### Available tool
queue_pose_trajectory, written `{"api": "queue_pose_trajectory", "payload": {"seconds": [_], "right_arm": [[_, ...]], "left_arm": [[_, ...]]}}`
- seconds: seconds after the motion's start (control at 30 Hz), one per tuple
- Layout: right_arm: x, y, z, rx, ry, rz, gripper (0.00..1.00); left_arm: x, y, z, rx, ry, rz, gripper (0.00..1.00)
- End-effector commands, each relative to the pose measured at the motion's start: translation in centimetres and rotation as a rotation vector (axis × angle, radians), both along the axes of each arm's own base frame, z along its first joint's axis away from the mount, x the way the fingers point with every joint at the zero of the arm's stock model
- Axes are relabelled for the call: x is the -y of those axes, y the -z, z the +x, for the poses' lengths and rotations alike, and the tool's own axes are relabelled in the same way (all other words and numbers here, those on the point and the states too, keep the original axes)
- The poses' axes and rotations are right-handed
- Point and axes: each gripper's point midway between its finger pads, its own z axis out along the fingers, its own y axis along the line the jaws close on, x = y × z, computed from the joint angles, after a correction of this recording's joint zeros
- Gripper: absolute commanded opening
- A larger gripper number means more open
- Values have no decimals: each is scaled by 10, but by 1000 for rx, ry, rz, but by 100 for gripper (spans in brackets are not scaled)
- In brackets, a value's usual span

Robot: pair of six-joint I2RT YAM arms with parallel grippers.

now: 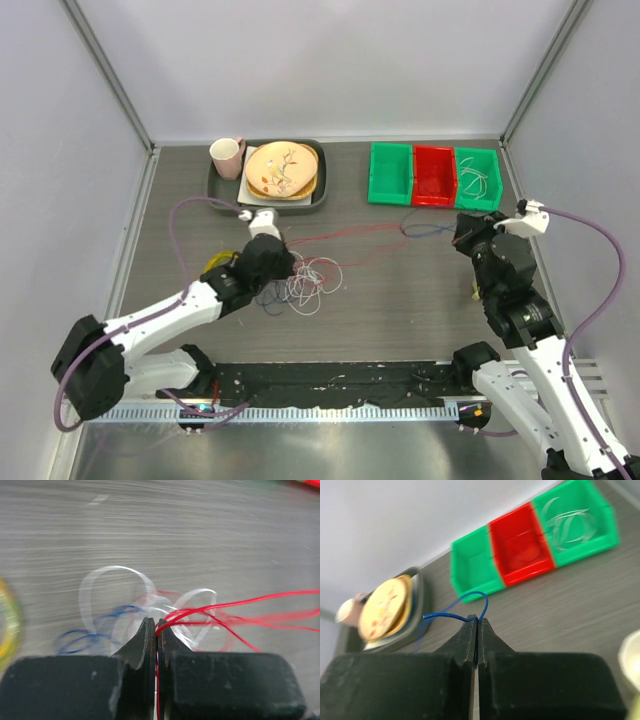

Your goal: Untangle the cables

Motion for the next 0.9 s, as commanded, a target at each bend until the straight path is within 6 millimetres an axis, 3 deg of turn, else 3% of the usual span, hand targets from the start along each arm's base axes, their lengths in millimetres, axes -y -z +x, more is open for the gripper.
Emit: {"api": "queue_pose_trajectory", "payload": {"seconds": [0.0, 0.17, 0.3, 0.43, 0.47, 0.57, 0.7, 0.77, 0.87], "right_arm": [[67, 6, -19, -45, 327, -145, 5], [71, 12, -20, -64, 344, -170, 4], [75, 16, -19, -90, 366, -194, 4], [93, 21, -30, -132, 463, -241, 4], [105, 17, -37, -133, 539, -250, 4], [130, 17, -57, -166, 707, -265, 4], [120, 18, -49, -193, 633, -288, 4], [122, 16, -49, -193, 648, -297, 4], [132, 14, -54, -192, 727, -311, 4]], "left_arm": [[-91, 20, -1, -70, -306, 105, 0], [-143, 18, -10, -66, -480, 166, 0], [-172, 11, -17, -69, -604, 193, 0], [-195, 23, -25, -132, -689, 250, 0], [-201, 24, -25, -142, -719, 250, 0], [-205, 31, -25, -177, -726, 263, 0], [-180, 31, -14, -161, -604, 193, 0], [-189, 28, -16, -151, -641, 210, 0], [-217, 26, -26, -161, -779, 267, 0]]}}
